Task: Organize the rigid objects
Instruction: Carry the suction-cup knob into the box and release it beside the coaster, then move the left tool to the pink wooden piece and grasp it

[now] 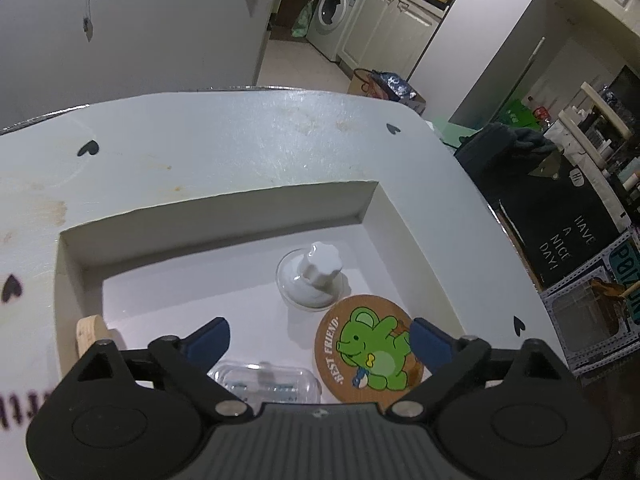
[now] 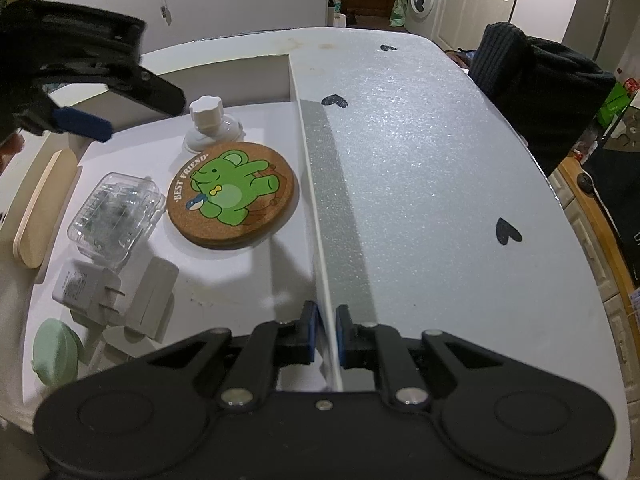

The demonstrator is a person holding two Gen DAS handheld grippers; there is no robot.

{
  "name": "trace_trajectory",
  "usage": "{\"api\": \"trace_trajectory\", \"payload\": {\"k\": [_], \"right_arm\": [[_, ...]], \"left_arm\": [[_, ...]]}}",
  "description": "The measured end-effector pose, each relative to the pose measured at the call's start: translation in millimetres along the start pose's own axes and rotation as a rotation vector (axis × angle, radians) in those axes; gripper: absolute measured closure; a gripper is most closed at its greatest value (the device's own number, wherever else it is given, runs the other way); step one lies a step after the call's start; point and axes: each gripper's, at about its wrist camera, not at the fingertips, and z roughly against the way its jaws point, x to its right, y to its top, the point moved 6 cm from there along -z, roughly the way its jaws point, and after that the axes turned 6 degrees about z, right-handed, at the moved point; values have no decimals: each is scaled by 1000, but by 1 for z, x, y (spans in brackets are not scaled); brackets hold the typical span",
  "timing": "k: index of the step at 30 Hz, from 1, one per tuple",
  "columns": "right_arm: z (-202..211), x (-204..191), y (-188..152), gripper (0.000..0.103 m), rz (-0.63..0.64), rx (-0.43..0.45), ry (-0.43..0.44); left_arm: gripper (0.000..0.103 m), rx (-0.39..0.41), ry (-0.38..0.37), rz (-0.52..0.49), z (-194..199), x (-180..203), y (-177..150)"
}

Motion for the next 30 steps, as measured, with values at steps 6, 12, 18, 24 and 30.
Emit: {"api": "trace_trajectory", "payload": {"k": [6, 12, 18, 24, 30], "right_arm": [[1, 4, -2, 93, -38, 25, 14], [1, 4, -2, 92, -53, 27, 11], [2, 7, -6, 93, -64, 61, 34], [2, 9, -8, 93, -84, 74, 49], [2, 7, -6, 93, -84, 60, 35]], "left_arm": [[4, 42, -1, -13, 25, -6, -5], [0, 96, 19, -31, 50, -18, -8], [0, 133, 65, -26, 67, -45, -14], [0, 149, 111, 19, 80, -88, -20], [0, 179, 166, 86, 90, -140, -20]]}}
